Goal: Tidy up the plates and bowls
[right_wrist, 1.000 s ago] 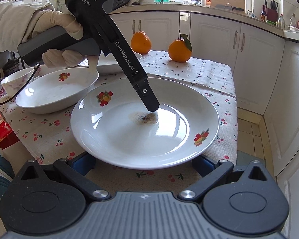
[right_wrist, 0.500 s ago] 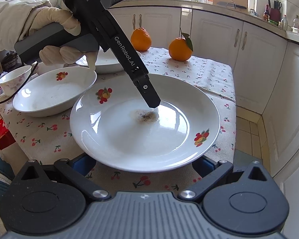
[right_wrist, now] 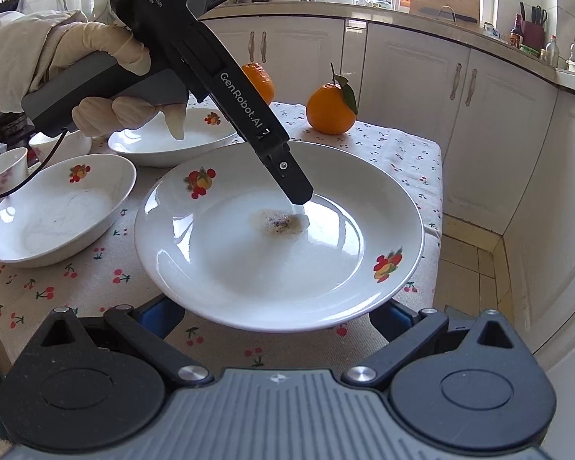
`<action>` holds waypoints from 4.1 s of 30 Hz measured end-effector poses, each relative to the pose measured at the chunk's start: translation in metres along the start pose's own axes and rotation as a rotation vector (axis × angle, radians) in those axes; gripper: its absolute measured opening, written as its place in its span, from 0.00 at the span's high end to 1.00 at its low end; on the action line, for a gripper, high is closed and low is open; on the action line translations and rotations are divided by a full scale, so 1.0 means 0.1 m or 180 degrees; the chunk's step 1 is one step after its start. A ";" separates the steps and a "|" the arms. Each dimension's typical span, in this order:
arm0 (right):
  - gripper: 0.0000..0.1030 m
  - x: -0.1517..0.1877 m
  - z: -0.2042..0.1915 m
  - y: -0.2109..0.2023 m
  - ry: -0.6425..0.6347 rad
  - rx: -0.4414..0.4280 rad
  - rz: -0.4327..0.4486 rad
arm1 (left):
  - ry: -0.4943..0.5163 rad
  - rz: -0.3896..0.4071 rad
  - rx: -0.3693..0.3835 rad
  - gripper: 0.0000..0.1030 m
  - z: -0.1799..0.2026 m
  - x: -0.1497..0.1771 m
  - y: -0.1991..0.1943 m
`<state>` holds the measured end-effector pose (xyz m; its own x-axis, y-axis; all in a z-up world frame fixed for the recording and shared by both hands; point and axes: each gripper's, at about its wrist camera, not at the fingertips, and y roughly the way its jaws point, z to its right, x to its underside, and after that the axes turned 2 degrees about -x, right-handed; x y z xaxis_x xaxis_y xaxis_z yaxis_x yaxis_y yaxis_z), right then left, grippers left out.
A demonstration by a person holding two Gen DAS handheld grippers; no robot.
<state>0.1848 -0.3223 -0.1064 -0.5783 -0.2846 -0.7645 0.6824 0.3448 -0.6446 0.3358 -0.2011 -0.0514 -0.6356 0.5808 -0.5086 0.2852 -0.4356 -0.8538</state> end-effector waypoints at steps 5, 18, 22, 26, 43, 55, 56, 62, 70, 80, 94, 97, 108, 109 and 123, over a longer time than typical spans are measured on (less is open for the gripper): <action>0.00 -0.01 0.07 0.10 0.0027 0.0006 -0.0043 | -0.0027 -0.0016 -0.0022 0.40 -0.06 -0.04 0.14; 0.00 -0.02 0.17 0.24 0.0113 0.0053 -0.0102 | -0.0086 0.0003 -0.0071 0.40 -0.13 -0.15 0.35; 0.00 -0.02 0.18 0.23 0.0134 0.0058 -0.0088 | -0.0065 0.0031 -0.0075 0.40 -0.13 -0.15 0.36; 0.00 -0.02 0.20 0.26 0.0156 0.0072 -0.0079 | -0.0051 0.0052 -0.0095 0.40 -0.12 -0.16 0.36; 0.00 0.00 -0.23 -0.26 0.0161 0.0113 -0.0030 | 0.0008 0.0400 -0.0385 0.28 0.04 0.01 -0.42; 0.00 0.03 -0.80 -0.51 0.0192 0.0132 0.0256 | 0.0014 0.0929 -0.0648 0.15 0.28 0.81 -1.45; 0.00 0.05 -0.84 -0.52 0.0187 0.0121 0.0284 | 0.0025 0.0955 -0.0673 0.15 0.30 0.92 -1.49; 0.00 0.17 -1.04 -0.46 0.0237 -0.0079 0.0301 | -0.0112 0.0871 -0.0816 0.15 0.27 1.47 -1.54; 0.00 0.14 -1.25 -0.40 -0.0048 -0.0147 0.0251 | -0.0263 0.0845 -0.0982 0.14 0.19 2.05 -1.65; 0.00 0.09 -1.40 -0.16 -0.0248 -0.0466 0.0133 | -0.0481 0.0732 -0.1053 0.14 -0.03 2.31 -1.67; 0.00 0.03 -1.40 0.09 -0.0435 -0.0794 -0.0005 | -0.0885 0.0405 -0.0950 0.14 -0.45 2.21 -1.49; 0.00 0.04 -1.37 0.10 -0.0495 -0.0866 0.0039 | -0.0906 0.0358 -0.0928 0.13 -0.50 2.17 -1.45; 0.00 -0.02 -1.37 0.17 -0.0611 -0.0988 0.0040 | -0.0894 0.0164 -0.0786 0.14 -0.62 2.05 -1.30; 0.00 -0.04 -1.38 0.18 -0.0619 -0.0995 0.0029 | -0.0889 0.0144 -0.0771 0.14 -0.62 2.04 -1.29; 0.00 -0.18 -1.46 0.36 -0.0781 -0.1152 0.0002 | -0.0768 -0.0124 -0.0641 0.26 -0.67 1.92 -1.14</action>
<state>0.1546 -0.1741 -0.1145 -0.4247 -0.4733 -0.7717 0.4568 0.6239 -0.6341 0.2295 0.0059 -0.0589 -0.7939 0.4038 -0.4545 0.3782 -0.2574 -0.8892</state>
